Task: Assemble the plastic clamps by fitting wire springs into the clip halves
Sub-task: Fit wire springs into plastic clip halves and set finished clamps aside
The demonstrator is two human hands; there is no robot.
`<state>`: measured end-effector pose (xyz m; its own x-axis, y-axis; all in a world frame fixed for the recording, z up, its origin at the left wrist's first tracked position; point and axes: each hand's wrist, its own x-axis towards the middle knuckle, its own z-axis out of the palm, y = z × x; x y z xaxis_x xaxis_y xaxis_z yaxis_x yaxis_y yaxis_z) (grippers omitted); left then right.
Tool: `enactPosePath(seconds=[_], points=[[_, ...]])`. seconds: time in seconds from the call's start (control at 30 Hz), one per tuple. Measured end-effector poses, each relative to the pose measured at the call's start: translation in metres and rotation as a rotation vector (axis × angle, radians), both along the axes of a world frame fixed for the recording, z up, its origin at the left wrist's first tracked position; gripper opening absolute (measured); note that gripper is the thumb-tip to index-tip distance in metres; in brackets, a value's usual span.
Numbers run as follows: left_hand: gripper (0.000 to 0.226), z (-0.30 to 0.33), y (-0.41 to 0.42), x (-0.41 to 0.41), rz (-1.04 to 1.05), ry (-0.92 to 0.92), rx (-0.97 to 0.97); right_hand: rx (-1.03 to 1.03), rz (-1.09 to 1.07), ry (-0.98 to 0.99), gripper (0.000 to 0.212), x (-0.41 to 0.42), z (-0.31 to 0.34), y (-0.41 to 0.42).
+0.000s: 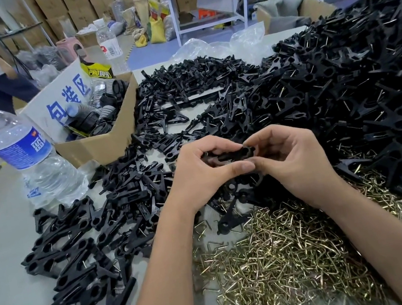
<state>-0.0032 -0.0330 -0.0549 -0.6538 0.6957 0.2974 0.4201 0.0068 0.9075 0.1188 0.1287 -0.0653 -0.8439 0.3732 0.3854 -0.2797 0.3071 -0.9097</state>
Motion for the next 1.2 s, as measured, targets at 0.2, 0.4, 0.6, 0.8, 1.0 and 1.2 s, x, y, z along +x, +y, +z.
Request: enactPosePath(seconds=[0.2, 0.4, 0.6, 0.8, 1.0, 1.2], points=[[0.04, 0.002, -0.003, -0.001, 0.004, 0.046, 0.025, 0.0, 0.034, 0.015, 0.028, -0.001, 0.004, -0.004], [0.032, -0.002, -0.009, -0.014, 0.069, -0.127, 0.224, 0.343, 0.085, -0.104, 0.008, 0.009, 0.025, -0.004], [0.024, -0.006, -0.012, -0.02, 0.124, -0.197, 0.276, 1.115, 0.317, -0.577, 0.034, 0.009, 0.04, -0.029], [0.026, -0.016, -0.004, -0.02, 0.152, -0.153, 0.19, 1.13, 0.368, -0.594, 0.019, 0.008, 0.038, -0.037], [0.023, -0.019, -0.001, -0.024, 0.204, -0.133, 0.19, 0.808, 0.366, -0.536, 0.017, 0.005, 0.037, -0.026], [0.024, -0.017, -0.004, -0.028, 0.317, -0.189, 0.323, 0.418, 0.065, -0.368, 0.011, 0.002, 0.03, -0.012]])
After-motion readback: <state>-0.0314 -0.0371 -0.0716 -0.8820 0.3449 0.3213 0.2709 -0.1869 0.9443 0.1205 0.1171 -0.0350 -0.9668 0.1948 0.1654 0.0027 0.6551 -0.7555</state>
